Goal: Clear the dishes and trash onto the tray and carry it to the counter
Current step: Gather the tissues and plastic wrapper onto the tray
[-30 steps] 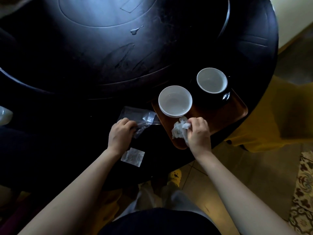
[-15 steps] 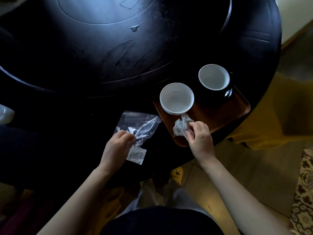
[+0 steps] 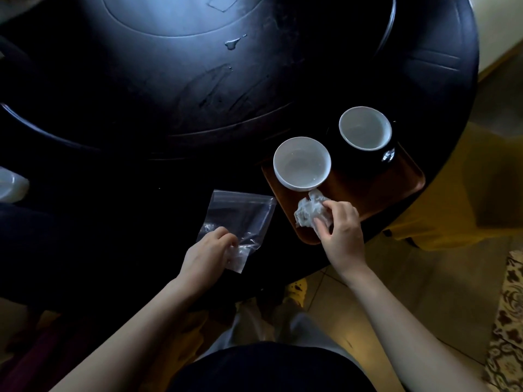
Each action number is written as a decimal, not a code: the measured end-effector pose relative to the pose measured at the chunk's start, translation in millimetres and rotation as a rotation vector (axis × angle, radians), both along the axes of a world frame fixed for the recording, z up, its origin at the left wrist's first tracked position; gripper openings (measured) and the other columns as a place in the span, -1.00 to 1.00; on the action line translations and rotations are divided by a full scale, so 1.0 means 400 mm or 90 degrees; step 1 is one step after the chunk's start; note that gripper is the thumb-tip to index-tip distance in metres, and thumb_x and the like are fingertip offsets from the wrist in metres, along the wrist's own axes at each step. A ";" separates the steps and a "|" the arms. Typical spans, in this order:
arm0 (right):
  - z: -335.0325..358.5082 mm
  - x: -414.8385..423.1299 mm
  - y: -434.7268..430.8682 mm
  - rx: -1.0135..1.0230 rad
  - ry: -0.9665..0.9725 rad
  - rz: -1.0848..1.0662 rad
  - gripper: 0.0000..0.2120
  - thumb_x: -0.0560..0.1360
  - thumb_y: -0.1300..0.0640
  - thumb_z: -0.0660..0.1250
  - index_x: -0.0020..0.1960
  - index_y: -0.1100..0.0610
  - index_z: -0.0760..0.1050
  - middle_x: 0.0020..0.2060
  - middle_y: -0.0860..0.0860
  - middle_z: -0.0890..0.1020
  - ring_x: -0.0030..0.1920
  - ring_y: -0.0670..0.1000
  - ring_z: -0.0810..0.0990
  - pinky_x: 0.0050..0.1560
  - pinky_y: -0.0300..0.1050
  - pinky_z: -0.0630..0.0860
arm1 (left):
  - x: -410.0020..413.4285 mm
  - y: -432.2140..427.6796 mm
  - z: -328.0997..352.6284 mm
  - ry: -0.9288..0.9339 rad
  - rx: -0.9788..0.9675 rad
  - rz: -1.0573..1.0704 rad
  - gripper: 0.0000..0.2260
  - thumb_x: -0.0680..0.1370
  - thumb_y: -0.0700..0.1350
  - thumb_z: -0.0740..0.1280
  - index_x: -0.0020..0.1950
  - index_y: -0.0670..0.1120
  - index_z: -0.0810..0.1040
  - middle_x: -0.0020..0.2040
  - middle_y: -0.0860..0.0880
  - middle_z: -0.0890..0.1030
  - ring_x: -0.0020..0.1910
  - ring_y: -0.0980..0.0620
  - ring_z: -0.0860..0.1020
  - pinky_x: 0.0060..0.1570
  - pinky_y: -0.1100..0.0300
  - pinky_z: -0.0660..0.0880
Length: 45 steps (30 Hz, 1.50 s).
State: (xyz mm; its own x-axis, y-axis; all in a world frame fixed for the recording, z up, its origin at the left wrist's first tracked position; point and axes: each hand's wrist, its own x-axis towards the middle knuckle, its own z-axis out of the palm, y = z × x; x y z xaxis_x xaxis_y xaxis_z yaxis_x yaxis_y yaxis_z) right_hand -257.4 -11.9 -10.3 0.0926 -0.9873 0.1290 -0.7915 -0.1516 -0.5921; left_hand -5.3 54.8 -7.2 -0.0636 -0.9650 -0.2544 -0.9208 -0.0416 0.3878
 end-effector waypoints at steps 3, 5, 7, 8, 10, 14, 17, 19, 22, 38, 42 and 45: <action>0.003 -0.004 0.004 -0.013 -0.007 0.003 -0.70 0.41 0.22 0.40 0.11 0.25 0.46 -0.04 0.17 0.54 0.00 0.13 0.49 0.02 0.05 0.54 | -0.002 -0.019 -0.011 -0.012 0.011 -0.024 -0.95 0.46 -0.12 0.31 -0.11 -0.04 0.54 -0.07 0.00 0.53 -0.03 0.00 0.49 -0.23 0.14 0.46; 0.008 -0.006 0.007 -0.029 -0.016 -0.005 -0.73 0.45 0.18 0.34 0.11 0.24 0.46 -0.03 0.17 0.54 0.00 0.12 0.49 0.01 0.07 0.55 | -0.003 -0.022 -0.017 -0.033 -0.005 -0.062 -0.96 0.42 -0.16 0.36 -0.17 -0.10 0.54 -0.15 -0.06 0.54 -0.10 -0.07 0.51 -0.28 0.08 0.50; 0.019 -0.007 0.009 -0.064 -0.010 -0.021 -0.75 0.48 0.13 0.24 0.11 0.23 0.45 -0.03 0.18 0.53 0.01 0.09 0.47 0.01 0.06 0.54 | -0.003 -0.020 -0.026 -0.085 -0.007 -0.105 -0.88 0.33 -0.23 0.43 -0.22 -0.13 0.52 -0.23 -0.09 0.53 -0.20 -0.10 0.52 -0.35 0.08 0.49; 0.026 -0.005 0.012 -0.090 0.004 -0.025 -0.75 0.48 0.13 0.21 0.11 0.22 0.45 -0.03 0.18 0.52 0.01 0.09 0.45 0.02 0.05 0.53 | -0.003 -0.018 -0.030 -0.115 -0.004 -0.125 -0.83 0.27 -0.26 0.46 -0.24 -0.12 0.50 -0.26 -0.08 0.53 -0.24 -0.09 0.52 -0.37 0.11 0.49; 0.041 0.010 0.021 -0.152 0.047 -0.007 -0.77 0.47 0.18 0.23 0.09 0.22 0.47 -0.04 0.19 0.53 0.00 0.09 0.42 0.03 0.04 0.47 | -0.005 -0.013 -0.034 -0.140 -0.011 -0.131 -0.78 0.23 -0.30 0.47 -0.25 -0.13 0.49 -0.28 -0.08 0.52 -0.29 -0.09 0.51 -0.40 0.12 0.49; 0.046 0.081 0.053 -0.195 0.081 0.092 -0.78 0.43 0.21 0.30 0.07 0.19 0.49 -0.06 0.18 0.56 0.00 0.12 0.46 0.07 0.01 0.37 | 0.000 -0.004 -0.039 -0.106 -0.030 -0.079 -0.86 0.32 -0.31 0.38 -0.19 -0.16 0.47 -0.24 -0.13 0.51 -0.25 -0.14 0.51 -0.37 0.05 0.49; 0.034 0.110 0.058 -0.149 0.075 0.082 -0.76 0.42 0.20 0.29 0.10 0.17 0.48 -0.03 0.18 0.55 0.03 0.11 0.46 0.11 -0.03 0.35 | 0.017 -0.002 -0.027 -0.079 -0.052 -0.053 -0.92 0.42 -0.20 0.19 -0.18 -0.17 0.45 -0.24 -0.14 0.49 -0.24 -0.14 0.49 -0.35 0.03 0.49; 0.025 0.108 0.052 -0.122 0.068 0.052 -0.75 0.42 0.23 0.30 0.10 0.18 0.46 -0.01 0.18 0.54 0.05 0.12 0.45 0.14 -0.01 0.37 | 0.030 -0.002 -0.018 -0.063 -0.076 -0.035 -0.85 0.45 -0.16 0.11 -0.18 -0.17 0.45 -0.22 -0.15 0.48 -0.22 -0.14 0.47 -0.31 0.03 0.48; 0.012 0.082 0.035 -0.074 0.050 -0.003 -0.77 0.41 0.31 0.31 0.07 0.24 0.47 0.00 0.22 0.52 0.03 0.15 0.44 0.08 0.06 0.49 | 0.045 0.002 -0.005 -0.050 -0.126 -0.032 -0.78 0.46 -0.09 0.07 -0.20 -0.16 0.45 -0.22 -0.16 0.49 -0.22 -0.14 0.46 -0.32 0.04 0.46; 0.058 0.030 0.024 -0.080 0.052 -0.042 -0.62 0.36 0.18 0.44 0.16 0.11 0.49 0.05 0.08 0.55 0.04 0.04 0.35 0.05 0.04 0.44 | 0.008 -0.019 -0.022 -0.082 -0.023 -0.170 -0.93 0.31 -0.11 0.38 -0.24 -0.06 0.57 -0.24 -0.07 0.54 -0.23 -0.13 0.53 -0.42 0.09 0.46; 0.095 0.083 0.095 -0.174 0.035 0.024 -0.75 0.40 0.19 0.36 0.08 0.13 0.53 -0.02 0.10 0.58 0.01 0.09 0.43 0.09 -0.01 0.36 | -0.008 -0.004 -0.032 -0.149 -0.035 -0.194 -0.77 0.15 -0.26 0.48 -0.27 -0.13 0.52 -0.29 -0.09 0.51 -0.31 -0.11 0.51 -0.44 0.12 0.46; 0.071 0.150 0.164 -0.049 0.021 0.159 -0.81 0.45 0.16 0.30 0.05 0.14 0.53 -0.08 0.06 0.57 -0.05 0.06 0.48 0.05 -0.09 0.43 | -0.007 0.013 -0.034 -0.156 -0.060 -0.192 -0.82 0.21 -0.23 0.38 -0.25 -0.13 0.45 -0.29 -0.09 0.49 -0.32 -0.09 0.49 -0.41 0.12 0.47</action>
State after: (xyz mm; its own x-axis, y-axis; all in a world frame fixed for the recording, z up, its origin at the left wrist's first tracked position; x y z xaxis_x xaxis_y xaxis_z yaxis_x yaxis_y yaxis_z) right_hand -197.5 53.7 18.2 0.3378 -0.9205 0.1963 -0.7424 -0.3888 -0.5456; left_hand -8.0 59.9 -21.0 -0.2957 -0.9323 -0.2082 -0.9521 0.2698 0.1442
